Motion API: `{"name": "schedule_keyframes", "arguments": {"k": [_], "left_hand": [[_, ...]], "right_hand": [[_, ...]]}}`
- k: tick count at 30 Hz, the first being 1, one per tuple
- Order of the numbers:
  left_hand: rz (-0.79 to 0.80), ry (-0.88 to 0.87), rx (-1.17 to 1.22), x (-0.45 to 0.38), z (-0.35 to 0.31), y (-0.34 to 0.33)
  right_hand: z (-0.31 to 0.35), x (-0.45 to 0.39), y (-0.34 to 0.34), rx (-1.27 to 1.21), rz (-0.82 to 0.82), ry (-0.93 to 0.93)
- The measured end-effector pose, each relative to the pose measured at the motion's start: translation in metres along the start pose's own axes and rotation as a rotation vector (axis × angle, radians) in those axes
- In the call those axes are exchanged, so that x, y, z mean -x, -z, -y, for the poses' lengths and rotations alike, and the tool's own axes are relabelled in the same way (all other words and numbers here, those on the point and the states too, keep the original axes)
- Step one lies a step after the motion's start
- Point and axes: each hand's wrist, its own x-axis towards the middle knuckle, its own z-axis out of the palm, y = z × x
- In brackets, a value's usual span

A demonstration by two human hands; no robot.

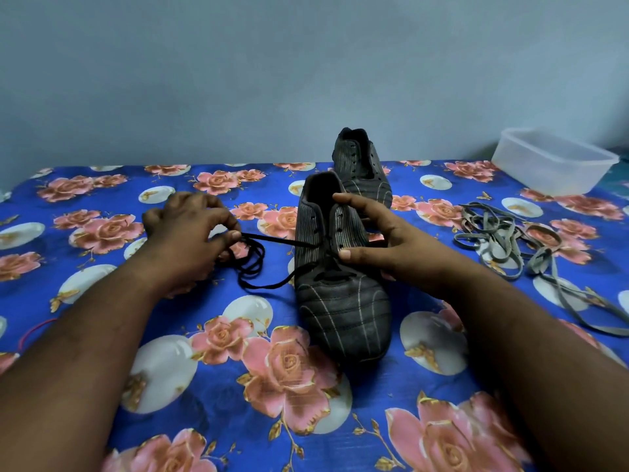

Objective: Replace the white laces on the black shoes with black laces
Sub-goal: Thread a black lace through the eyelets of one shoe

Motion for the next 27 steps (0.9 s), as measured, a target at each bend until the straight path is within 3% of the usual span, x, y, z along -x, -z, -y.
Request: {"name": "schedule_keyframes", "arguments": {"k": [4, 8, 17, 21, 27], "left_hand": [[-0.078, 0.093, -0.152, 0.0, 0.012, 0.0], [-0.269, 0.19, -0.216, -0.002, 0.019, 0.003], [-0.51, 0.395, -0.178, -0.001, 0.026, 0.008], [-0.446, 0.522, -0.207, -0.002, 0.038, 0.002], [-0.186, 0.727, -0.16, -0.004, 0.048, 0.0]], "right_hand": [[0.0, -0.001, -0.002, 0.057, -0.019, 0.02], [0.001, 0.0, -0.002, 0.091, -0.027, 0.033], [0.0, 0.0, -0.002, 0.105, -0.029, 0.042], [0.0, -0.001, -0.003, 0.1, -0.027, 0.051], [0.0, -0.001, -0.003, 0.105, -0.029, 0.056]]}}
